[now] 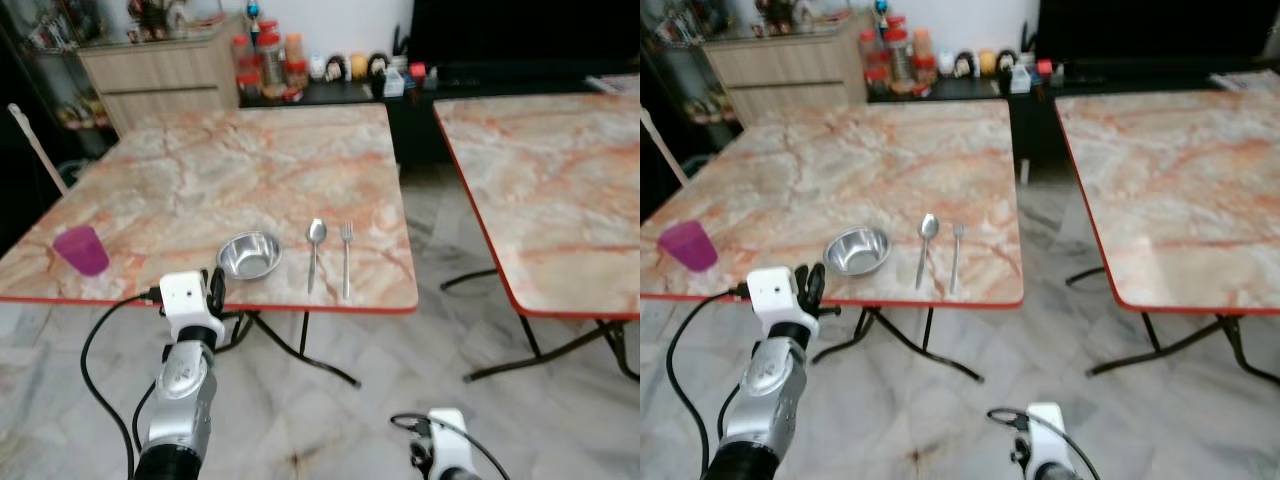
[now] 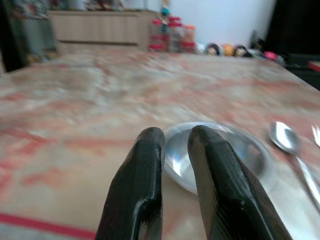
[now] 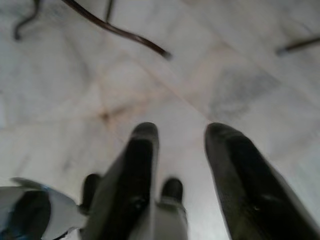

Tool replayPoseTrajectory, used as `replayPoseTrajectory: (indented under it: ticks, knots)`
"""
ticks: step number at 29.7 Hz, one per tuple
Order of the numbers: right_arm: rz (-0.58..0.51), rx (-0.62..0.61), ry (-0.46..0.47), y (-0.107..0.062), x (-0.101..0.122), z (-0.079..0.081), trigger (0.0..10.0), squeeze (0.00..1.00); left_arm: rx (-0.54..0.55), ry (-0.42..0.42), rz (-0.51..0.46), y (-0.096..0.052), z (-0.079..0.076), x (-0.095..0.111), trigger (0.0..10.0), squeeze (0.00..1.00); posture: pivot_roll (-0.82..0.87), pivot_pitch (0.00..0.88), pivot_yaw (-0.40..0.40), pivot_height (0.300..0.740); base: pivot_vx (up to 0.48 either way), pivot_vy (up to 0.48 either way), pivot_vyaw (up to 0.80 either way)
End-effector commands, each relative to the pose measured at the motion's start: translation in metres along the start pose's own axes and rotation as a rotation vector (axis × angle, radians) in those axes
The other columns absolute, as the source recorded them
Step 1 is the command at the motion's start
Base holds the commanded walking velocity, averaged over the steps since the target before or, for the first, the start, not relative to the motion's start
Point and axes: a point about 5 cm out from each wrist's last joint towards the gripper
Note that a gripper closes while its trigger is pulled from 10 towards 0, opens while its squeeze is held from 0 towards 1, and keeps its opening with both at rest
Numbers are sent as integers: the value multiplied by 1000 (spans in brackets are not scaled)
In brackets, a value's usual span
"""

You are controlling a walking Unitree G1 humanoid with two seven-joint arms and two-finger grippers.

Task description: Setting the table

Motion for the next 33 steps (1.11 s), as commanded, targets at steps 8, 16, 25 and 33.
replayPoseTrajectory:
  ticks: [8,16,25,33]
  knots:
    - [-13,20,14,2,4,10,10000,0,40,7,-22,2,11,7,10000,0,122,0,41,740,463,0,0]
    - [-7,14,21,2,2,9,10000,0,27,-3,-26,2,10,9,10000,0,116,3,43,740,218,0,0]
    - [-8,12,23,2,2,10,10000,0,7,-18,-42,4,10,16,10000,0,119,7,46,740,0,0,0]
    - [-5,9,28,1,1,10,10000,0,-9,-43,-52,4,12,22,10000,0,117,9,51,740,0,0,0]
Point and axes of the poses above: a point about 5 cm out from each wrist's last joint towards the gripper, its own y axis pointing out of the wrist towards the gripper, its own x axis along the axis of the wrist's last joint, z = x × y
